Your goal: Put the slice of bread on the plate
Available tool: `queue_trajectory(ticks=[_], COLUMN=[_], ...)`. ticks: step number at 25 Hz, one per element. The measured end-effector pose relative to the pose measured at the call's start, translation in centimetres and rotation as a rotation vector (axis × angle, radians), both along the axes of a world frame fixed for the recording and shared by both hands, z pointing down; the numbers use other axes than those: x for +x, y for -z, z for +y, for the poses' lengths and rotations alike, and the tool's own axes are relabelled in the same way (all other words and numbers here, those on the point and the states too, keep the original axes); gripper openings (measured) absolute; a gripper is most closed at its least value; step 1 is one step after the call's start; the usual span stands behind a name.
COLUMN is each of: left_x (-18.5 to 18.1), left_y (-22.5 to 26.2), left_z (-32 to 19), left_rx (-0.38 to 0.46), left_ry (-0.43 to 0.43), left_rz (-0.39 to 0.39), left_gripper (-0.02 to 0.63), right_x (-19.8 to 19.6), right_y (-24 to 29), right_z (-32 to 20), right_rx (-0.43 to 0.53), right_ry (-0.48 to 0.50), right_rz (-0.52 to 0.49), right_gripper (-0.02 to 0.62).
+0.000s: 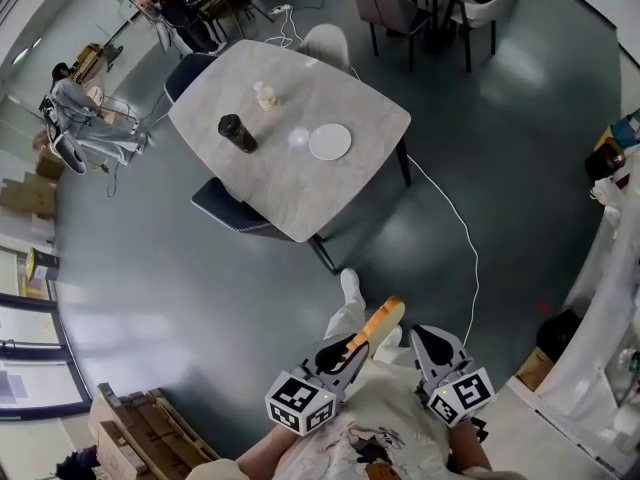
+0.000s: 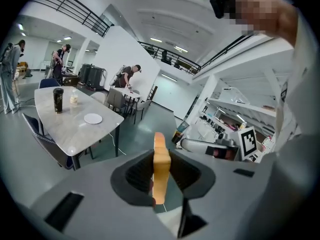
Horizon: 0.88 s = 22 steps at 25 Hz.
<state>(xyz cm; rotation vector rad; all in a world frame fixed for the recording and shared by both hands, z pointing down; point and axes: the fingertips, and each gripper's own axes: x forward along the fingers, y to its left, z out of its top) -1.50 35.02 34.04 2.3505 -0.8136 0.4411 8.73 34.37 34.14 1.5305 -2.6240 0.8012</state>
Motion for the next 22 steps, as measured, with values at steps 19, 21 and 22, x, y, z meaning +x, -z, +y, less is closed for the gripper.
queue_trajectory(ticks=[19, 21, 22], left_x=[-4.6, -5.6, -6.4], left_y=[3.2, 3.3, 3.1], left_z=[-22.6, -25.0, -26.0], left_rx=[0.049, 0.066, 0.068], left_ry=[0.052, 0.059, 0.067], left_rz=[0.149, 0.161, 0.168], left_gripper=[0.100, 0.100, 0.100], right_x=[-3.6, -4.4, -4.9], right_y=[4.6, 5.0, 5.1], right_z=[-19.9, -22.2, -23.2], right_rx=[0.030, 0.048, 0.053], right_ry=[-0.033, -0.029, -0.031], right_rz=[0.054, 0.077, 0.087], right_gripper=[0.006, 0.006, 0.006])
